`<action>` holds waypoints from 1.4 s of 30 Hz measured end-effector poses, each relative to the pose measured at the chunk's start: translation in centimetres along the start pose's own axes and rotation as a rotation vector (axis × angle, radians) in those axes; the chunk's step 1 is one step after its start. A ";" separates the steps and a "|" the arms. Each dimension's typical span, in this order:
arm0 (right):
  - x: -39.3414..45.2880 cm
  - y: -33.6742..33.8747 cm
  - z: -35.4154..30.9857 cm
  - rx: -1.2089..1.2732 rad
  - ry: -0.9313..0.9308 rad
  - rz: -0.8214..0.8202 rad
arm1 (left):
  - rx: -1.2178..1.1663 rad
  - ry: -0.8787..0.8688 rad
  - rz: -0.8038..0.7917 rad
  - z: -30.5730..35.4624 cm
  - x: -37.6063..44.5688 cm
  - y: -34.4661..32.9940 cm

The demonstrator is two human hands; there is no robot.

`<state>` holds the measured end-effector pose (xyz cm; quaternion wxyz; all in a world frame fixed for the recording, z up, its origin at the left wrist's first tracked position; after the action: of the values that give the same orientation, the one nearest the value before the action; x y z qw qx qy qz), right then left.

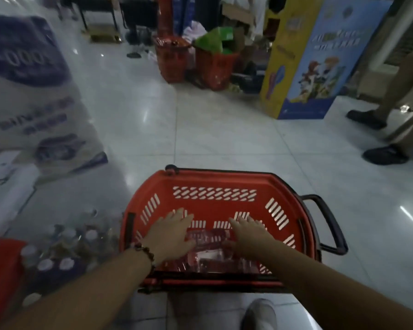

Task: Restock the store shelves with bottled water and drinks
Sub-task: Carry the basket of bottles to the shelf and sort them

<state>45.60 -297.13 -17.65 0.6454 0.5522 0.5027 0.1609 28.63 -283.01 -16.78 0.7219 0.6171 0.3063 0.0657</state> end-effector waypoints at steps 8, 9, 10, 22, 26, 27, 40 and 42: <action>7.1 -6.4 2.7 0.152 0.027 -0.341 | 0.094 -0.179 -0.268 1.7 9.2 -8.4; 7.7 -7.1 2.8 0.188 0.039 -0.393 | 0.103 -0.195 -0.302 1.9 9.9 -9.5; 8.2 -7.9 3.0 0.200 0.041 -0.434 | 0.121 -0.208 -0.328 2.1 10.6 -10.4; 11.8 -13.4 2.9 0.002 0.222 -0.581 | 0.113 -0.061 -0.357 4.0 17.0 -17.0; 12.3 -13.8 3.5 0.069 0.238 -0.580 | 0.279 -0.052 -0.395 5.4 18.4 -17.1; 12.4 -13.9 3.4 0.074 0.237 -0.596 | 0.318 -0.064 -0.397 5.7 18.7 -17.1; 10.6 -7.0 6.3 0.402 0.059 -0.550 | 0.274 -0.286 -0.428 2.7 17.5 -13.6; 10.3 -5.6 7.1 0.549 -0.008 -0.466 | 0.205 -0.241 -0.433 1.5 16.4 -12.1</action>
<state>54.09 -295.07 -28.23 0.4945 0.5760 0.6370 -0.1339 39.21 -279.31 -33.91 0.6840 0.6104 0.3480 -0.1959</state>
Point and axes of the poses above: each hand's wrist, its own x-axis towards the middle knuckle, its own y-axis out of the back of the hand, z = x × y, the point moved 1 cm from there along x, towards the middle knuckle, and after that the axes turned 4 degrees about x, right-handed, at the moved point
